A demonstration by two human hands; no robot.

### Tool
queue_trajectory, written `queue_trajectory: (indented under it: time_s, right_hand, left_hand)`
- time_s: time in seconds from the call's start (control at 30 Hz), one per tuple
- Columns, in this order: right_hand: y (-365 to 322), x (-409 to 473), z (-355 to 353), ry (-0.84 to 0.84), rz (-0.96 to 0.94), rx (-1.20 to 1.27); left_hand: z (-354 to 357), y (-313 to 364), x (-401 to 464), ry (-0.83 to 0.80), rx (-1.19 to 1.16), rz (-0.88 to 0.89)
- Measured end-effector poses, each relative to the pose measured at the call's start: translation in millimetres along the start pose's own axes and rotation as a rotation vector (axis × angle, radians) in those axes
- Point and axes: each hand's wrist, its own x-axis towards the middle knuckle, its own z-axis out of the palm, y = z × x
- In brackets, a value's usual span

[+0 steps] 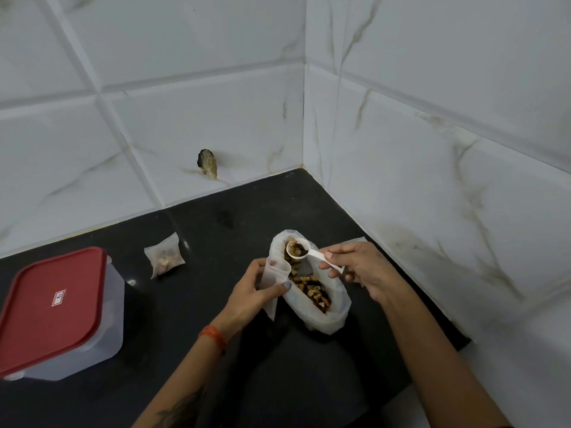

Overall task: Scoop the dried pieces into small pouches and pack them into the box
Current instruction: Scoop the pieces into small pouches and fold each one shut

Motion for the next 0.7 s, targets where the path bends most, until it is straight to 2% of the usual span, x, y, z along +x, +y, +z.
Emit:
queue_trajectory:
  time_s: [0.1, 0.23, 0.3, 0.43, 0.7]
  right_hand:
    - [-8, -11, 11, -0.044, -0.16, -0.129]
    - [-8, -13, 29, 0.039, -0.389, -0.65]
    - [-7, -15, 33, 0.101, -0.47, -0.81]
    - [-2, -13, 33, 0.235, -0.617, -0.886]
    - [15, -1, 34, 0.373, -0.885, -0.812]
  left_hand:
    - [1, 2, 0, 0.013, 0.01, 0.039]
    - [3, 4, -1, 0.066, 0.02, 0.077]
    - [3, 4, -2, 0.078, 0.025, 0.084]
    - [2, 6, -5, 0.076, 0.019, 0.084]
    - [3, 4, -5, 0.105, 0.024, 0.101]
